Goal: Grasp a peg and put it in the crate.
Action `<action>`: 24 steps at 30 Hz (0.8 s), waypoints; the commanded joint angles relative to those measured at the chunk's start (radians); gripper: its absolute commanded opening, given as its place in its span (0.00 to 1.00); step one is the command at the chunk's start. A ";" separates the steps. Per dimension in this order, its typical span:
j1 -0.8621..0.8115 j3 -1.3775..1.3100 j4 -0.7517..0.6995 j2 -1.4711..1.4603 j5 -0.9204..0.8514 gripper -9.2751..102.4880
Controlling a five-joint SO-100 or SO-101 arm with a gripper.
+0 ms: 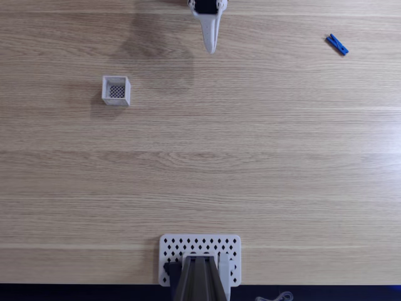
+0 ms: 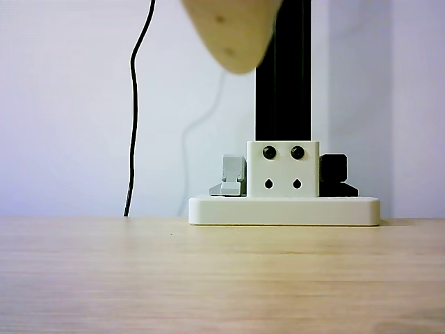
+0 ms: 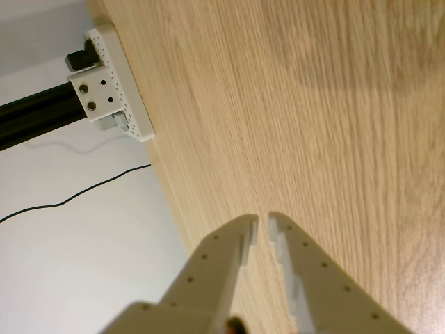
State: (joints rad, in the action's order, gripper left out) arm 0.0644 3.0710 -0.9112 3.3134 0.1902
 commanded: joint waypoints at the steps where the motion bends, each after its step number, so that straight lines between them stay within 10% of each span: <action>1: 0.008 -0.014 -0.003 0.018 -0.002 0.08; 24: 0.011 -0.078 0.043 -0.114 -0.040 0.08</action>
State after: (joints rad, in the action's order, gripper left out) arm 0.0644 3.0710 -0.9112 3.2766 0.1902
